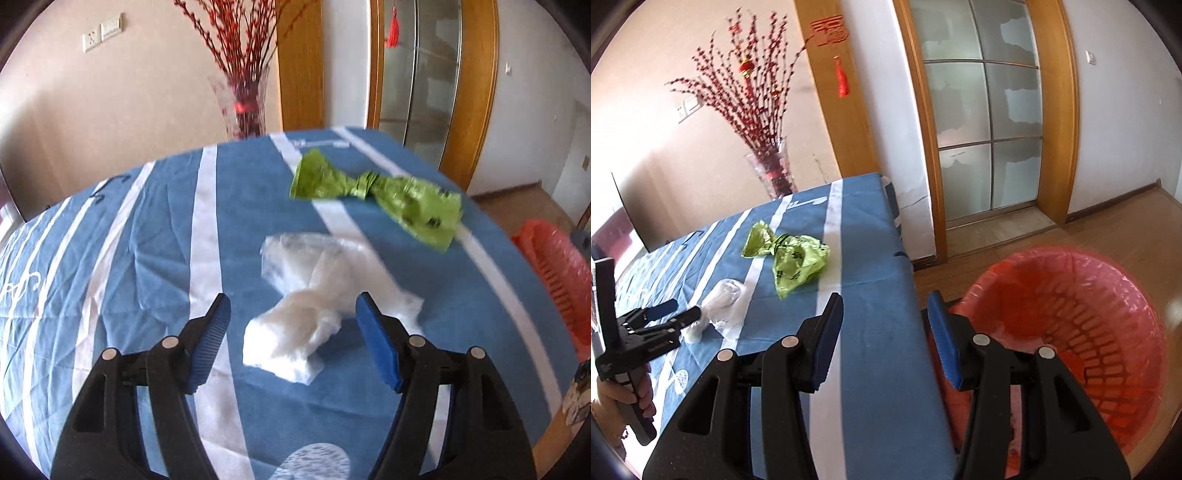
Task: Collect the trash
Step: 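Return to the table and grasp the clear bag of white tissue with the left tool, then grasp the green paw-print bag with the right tool while the left tool holds the clear bag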
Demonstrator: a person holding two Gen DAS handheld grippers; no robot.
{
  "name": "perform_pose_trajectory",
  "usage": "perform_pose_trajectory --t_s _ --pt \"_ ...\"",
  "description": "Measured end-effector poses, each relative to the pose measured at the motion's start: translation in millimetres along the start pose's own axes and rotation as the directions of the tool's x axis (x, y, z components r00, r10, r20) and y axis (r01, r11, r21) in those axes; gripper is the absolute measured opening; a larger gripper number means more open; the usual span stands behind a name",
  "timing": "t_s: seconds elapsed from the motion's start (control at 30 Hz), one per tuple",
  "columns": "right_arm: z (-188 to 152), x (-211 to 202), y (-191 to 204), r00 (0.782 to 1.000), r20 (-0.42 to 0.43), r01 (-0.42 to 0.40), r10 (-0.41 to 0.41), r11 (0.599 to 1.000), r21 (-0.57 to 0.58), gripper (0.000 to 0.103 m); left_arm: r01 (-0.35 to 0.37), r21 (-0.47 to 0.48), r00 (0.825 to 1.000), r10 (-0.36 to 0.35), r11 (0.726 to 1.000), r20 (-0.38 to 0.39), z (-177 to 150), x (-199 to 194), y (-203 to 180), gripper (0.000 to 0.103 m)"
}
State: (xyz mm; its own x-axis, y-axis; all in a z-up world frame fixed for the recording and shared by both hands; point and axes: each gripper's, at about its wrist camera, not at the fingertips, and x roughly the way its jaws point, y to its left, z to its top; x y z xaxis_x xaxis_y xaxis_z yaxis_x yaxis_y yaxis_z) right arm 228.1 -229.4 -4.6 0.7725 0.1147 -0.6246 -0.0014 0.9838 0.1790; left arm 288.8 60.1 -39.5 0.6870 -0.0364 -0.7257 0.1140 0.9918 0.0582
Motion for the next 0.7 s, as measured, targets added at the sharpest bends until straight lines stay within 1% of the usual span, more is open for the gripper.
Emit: perform_pose_trajectory --t_s 0.07,0.1,0.13,0.2,0.27,0.33,0.43,0.57,0.63,0.7 --pt "1.8 3.2 4.9 1.0 -0.005 -0.006 0.006 1.0 -0.003 0.049 -0.003 0.001 1.0 0.003 1.0 -0.023 -0.9 9.9 2.3 0.066" --pt "2.3 4.1 7.2 1.0 -0.006 -0.01 0.01 1.0 -0.004 0.049 0.009 -0.006 0.999 -0.009 1.0 -0.037 -0.2 13.5 3.1 0.062" --pt "2.8 5.4 9.6 1.0 -0.008 -0.013 0.013 1.0 -0.006 0.049 0.028 -0.021 0.998 -0.029 0.999 -0.047 0.7 17.7 5.9 0.05" --pt "4.9 9.4 18.3 1.0 -0.012 -0.022 0.022 1.0 -0.02 0.049 0.033 -0.042 0.998 -0.036 0.999 -0.057 5.4 23.2 9.9 0.043" --pt "6.8 14.0 26.9 0.999 -0.017 -0.031 0.031 0.999 -0.035 0.049 0.029 -0.05 0.998 -0.032 0.998 -0.059 9.4 28.6 15.7 0.031" --pt "9.2 22.3 39.2 0.999 -0.027 -0.045 0.044 0.998 -0.054 0.049 0.021 -0.076 0.998 -0.025 0.997 -0.055 11.5 31.8 26.6 0.029" --pt "11.0 35.4 54.9 0.997 -0.046 -0.067 0.063 0.995 -0.079 0.049 -0.016 -0.127 0.999 0.011 0.992 -0.046 13.7 32.0 49.3 0.026" --pt "17.1 68.7 80.8 0.993 -0.081 -0.088 0.08 0.99 -0.108 0.049 -0.047 -0.254 0.998 0.038 0.966 -0.043 10.9 31.3 93.4 0.024" --pt "25.0 90.0 93.5 0.992 -0.095 -0.087 0.077 0.99 -0.109 0.049 -0.052 -0.292 0.998 0.044 0.955 -0.034 9.4 29.3 107.0 0.024" --pt "32.0 108.4 102.2 0.992 -0.11 -0.08 0.068 0.991 -0.108 0.049 -0.041 -0.319 0.999 0.034 0.947 -0.026 6.9 27.0 117.2 0.024"
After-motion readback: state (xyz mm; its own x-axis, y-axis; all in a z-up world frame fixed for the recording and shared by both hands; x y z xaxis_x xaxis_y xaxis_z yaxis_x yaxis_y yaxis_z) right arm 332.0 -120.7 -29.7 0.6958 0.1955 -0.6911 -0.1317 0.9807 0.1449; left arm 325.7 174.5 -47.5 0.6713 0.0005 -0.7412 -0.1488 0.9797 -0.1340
